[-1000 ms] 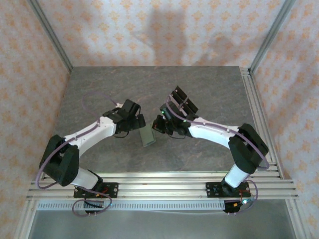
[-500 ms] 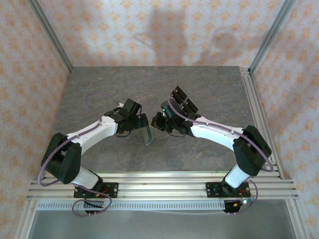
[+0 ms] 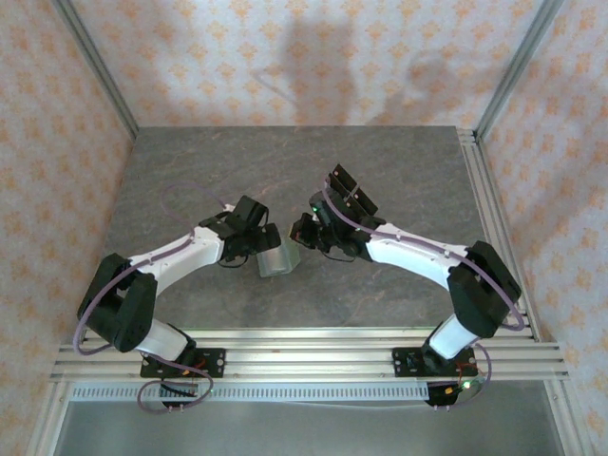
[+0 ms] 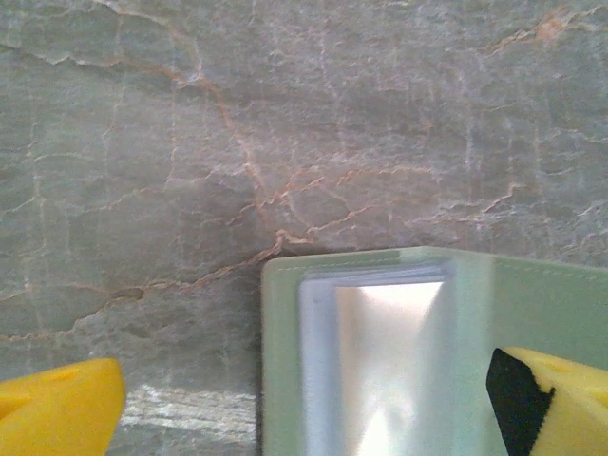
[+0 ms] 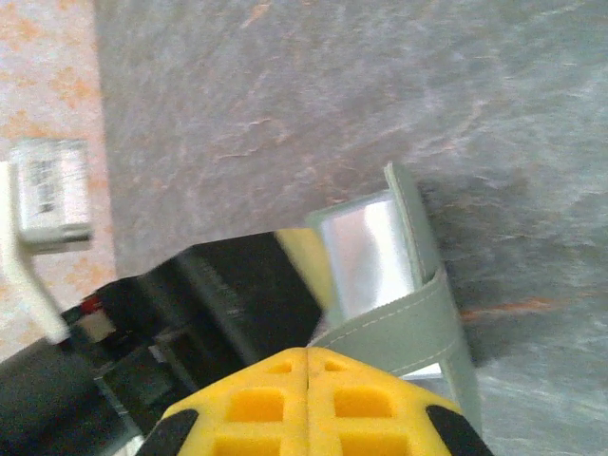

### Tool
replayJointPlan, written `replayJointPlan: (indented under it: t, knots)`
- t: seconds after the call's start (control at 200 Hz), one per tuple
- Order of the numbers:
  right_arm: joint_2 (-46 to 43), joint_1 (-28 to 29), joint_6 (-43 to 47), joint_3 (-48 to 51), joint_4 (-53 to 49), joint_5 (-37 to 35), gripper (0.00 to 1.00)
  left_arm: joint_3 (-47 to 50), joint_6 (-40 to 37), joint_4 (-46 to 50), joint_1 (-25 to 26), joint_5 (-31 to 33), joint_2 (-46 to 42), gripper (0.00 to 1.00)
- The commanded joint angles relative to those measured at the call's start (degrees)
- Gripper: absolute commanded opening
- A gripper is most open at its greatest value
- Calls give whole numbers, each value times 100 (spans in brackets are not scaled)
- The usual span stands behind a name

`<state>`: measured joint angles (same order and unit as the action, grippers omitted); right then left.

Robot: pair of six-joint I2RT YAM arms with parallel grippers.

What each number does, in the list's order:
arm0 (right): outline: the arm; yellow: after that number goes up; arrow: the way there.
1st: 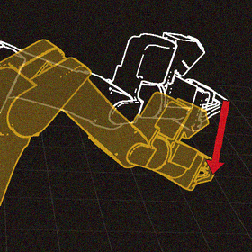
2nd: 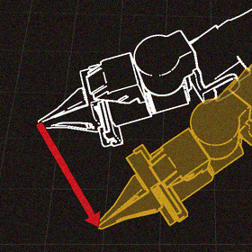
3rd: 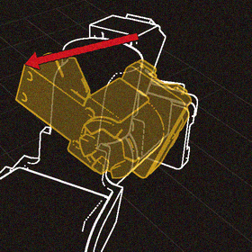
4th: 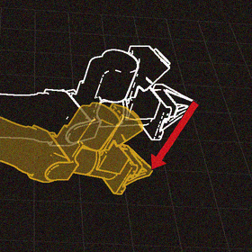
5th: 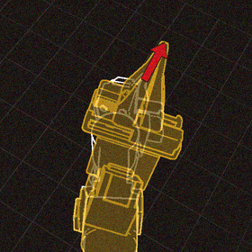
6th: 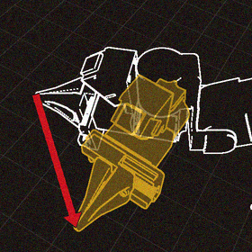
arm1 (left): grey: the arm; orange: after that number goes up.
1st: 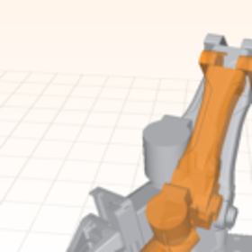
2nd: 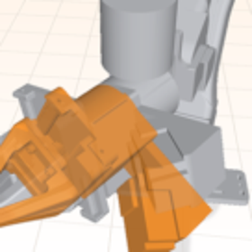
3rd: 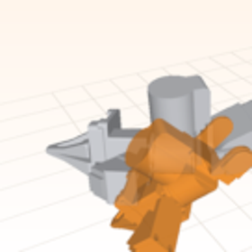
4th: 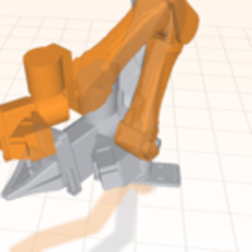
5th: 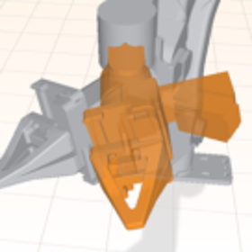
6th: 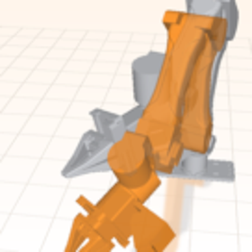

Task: Put the credit cards into the card holder
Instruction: Open the card holder at the center of the table.

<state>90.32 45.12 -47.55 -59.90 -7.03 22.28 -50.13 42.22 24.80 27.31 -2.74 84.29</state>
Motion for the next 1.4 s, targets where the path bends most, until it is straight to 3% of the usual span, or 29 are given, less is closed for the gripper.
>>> replayJointPlan:
  t: [0.0, 0.32, 0.46, 0.726, 0.886, 1.141, 1.396]
  knots:
    - [-216, -172, 17, 423, -96, -268, 0, 114, 59, 27, -38, 237, -237, 99]
    - [-67, -285, -93, 1202, 246, -241, 0, 339, -94, 75, -46, 489, -276, 99]
    - [44, -283, -88, 1311, 339, -243, 21, 414, -200, 36, -49, 563, -316, 98]
    - [99, -346, 60, 1365, 196, -353, 24, 441, -179, -155, -42, 538, -396, 97]
    - [76, -403, 111, 1436, 62, -483, 23, 379, -196, -66, -42, 633, -551, 98]
    - [182, -434, 170, 1531, 25, -621, 11, 372, -249, -8, -51, 713, -628, 98]
    - [268, -458, 175, 1632, 124, -618, 5, 507, -313, -740, -176, 11, -453, 95]
